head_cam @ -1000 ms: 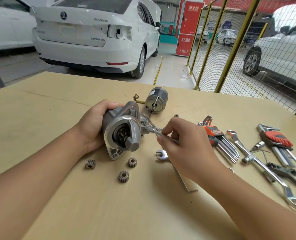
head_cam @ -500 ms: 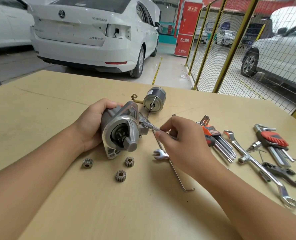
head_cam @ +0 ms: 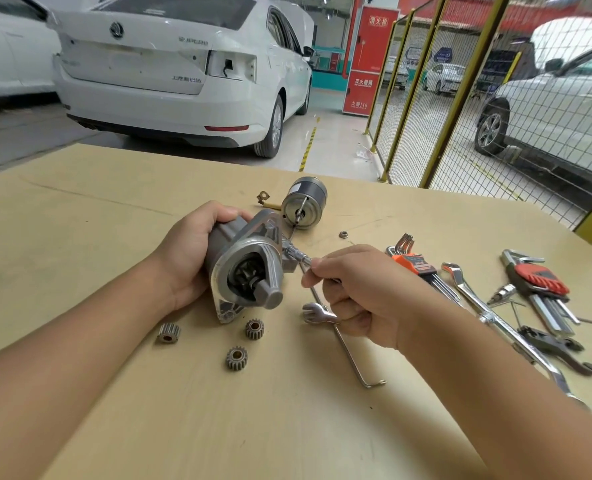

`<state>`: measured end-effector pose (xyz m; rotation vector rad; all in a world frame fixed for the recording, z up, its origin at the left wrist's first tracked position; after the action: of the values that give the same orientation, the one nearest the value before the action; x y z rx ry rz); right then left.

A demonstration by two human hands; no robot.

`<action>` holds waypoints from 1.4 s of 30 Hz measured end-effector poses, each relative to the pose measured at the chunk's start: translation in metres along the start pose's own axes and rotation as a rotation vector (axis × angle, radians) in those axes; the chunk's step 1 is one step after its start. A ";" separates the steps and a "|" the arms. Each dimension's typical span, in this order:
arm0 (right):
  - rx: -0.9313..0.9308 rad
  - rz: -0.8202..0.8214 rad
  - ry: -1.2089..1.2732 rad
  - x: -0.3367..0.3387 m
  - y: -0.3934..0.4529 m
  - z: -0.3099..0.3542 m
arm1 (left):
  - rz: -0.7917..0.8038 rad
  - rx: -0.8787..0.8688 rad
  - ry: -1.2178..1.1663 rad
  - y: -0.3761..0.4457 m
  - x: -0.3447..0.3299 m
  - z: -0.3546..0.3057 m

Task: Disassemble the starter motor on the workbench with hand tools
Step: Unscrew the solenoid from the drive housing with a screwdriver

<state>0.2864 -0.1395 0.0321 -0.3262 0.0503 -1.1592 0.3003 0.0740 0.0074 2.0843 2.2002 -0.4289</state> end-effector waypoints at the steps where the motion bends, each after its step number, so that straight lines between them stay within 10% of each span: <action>1: 0.024 -0.036 -0.034 0.000 0.001 -0.001 | -0.016 -0.002 0.013 0.000 -0.001 0.000; 12: 0.537 -0.367 -1.228 -0.010 0.003 0.007 | -0.099 0.012 0.035 -0.002 -0.004 -0.001; 19: 0.437 -0.324 -0.803 0.004 0.009 0.007 | -0.104 0.014 0.053 -0.004 -0.006 -0.001; 42: 0.485 -0.357 -1.036 -0.001 0.013 0.002 | -0.019 -0.013 0.118 0.003 0.001 -0.001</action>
<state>0.2979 -0.1340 0.0308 -0.4764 -1.2166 -1.1864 0.3036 0.0757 0.0078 2.1365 2.2810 -0.2998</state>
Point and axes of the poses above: each hand's wrist, its own y-axis towards the middle knuckle, its own x-axis out of the back of the hand, z = x × y, the point moved 3 cm from there along y, towards the middle knuckle, and after that the axes turned 8 degrees about x, right-handed, at the moved point
